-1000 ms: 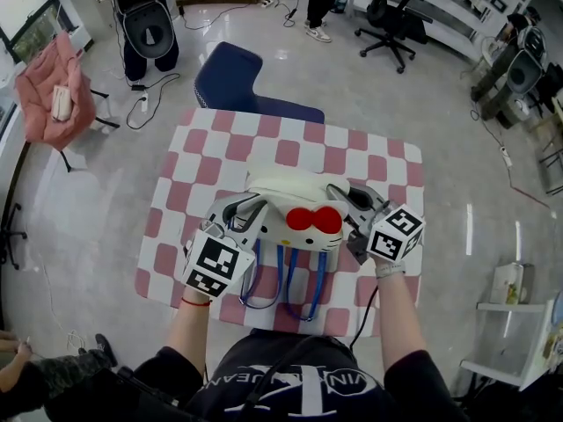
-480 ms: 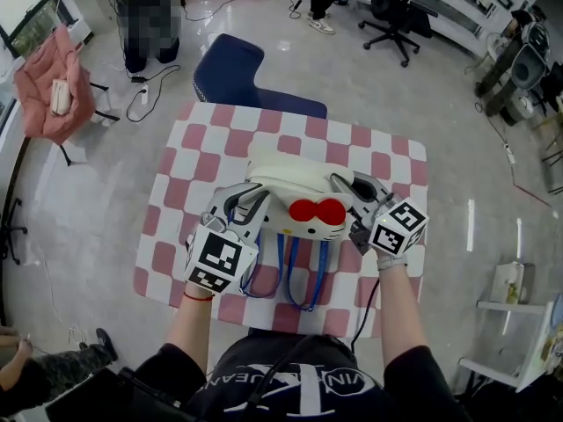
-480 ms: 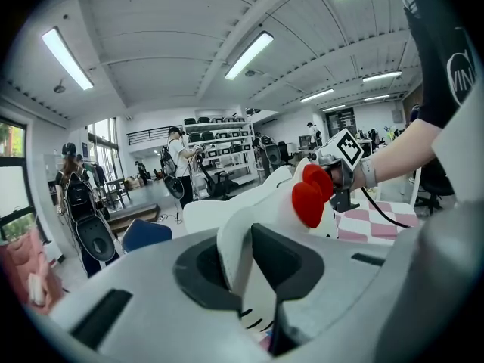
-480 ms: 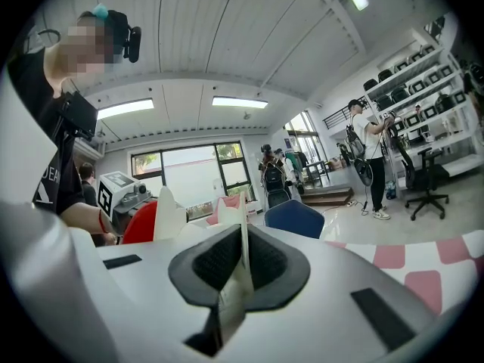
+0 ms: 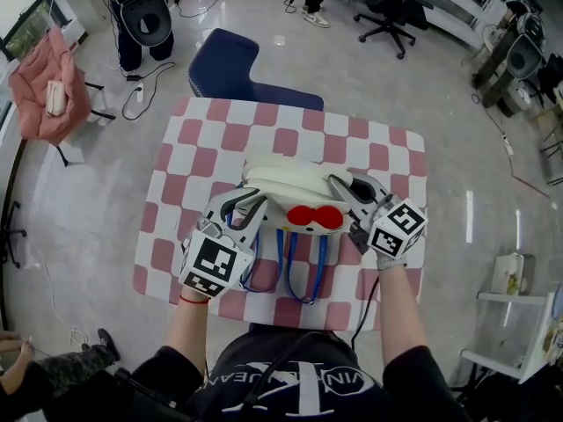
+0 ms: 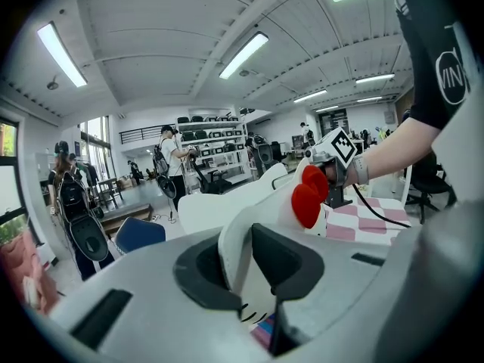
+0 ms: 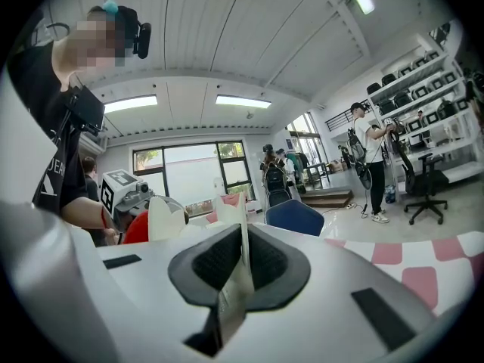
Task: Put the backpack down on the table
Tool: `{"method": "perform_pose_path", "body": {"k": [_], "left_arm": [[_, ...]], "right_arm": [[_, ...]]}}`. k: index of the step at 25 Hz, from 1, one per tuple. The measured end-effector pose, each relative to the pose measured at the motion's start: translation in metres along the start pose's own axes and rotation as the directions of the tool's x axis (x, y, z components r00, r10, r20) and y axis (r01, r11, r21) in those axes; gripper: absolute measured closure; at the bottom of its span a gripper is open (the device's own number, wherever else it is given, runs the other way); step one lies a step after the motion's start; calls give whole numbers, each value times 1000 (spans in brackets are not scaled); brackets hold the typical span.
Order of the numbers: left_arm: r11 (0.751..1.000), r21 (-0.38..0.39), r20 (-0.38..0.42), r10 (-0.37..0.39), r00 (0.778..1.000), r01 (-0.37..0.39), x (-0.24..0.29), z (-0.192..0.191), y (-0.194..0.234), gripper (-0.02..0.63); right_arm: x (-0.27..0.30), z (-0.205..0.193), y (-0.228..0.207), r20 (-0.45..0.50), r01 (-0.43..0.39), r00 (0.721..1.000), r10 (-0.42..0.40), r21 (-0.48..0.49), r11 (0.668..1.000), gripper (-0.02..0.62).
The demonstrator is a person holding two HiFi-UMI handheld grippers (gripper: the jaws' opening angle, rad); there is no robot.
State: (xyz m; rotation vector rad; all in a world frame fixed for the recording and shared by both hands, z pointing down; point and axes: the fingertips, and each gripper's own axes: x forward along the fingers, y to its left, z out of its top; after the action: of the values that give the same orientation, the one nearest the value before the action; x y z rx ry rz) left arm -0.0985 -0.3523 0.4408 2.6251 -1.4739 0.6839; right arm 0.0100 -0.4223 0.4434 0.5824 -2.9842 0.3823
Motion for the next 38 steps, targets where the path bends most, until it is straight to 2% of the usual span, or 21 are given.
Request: {"method": "perform_pose_path", "body": {"k": [6, 30, 38], "left_arm": [[999, 21, 4, -45, 999, 45, -1, -7, -11, 543], [981, 147, -76, -114, 991, 125, -15, -20, -26, 543], [989, 120, -57, -75, 996, 82, -17, -20, -27, 543]], "right_arm": [[-5, -2, 6, -4, 13, 1000, -13, -14, 1000, 580], [-13, -10, 24, -52, 40, 998, -45, -92, 995, 575], [-15, -11, 26, -65, 61, 996, -68, -108, 992, 574]]}}
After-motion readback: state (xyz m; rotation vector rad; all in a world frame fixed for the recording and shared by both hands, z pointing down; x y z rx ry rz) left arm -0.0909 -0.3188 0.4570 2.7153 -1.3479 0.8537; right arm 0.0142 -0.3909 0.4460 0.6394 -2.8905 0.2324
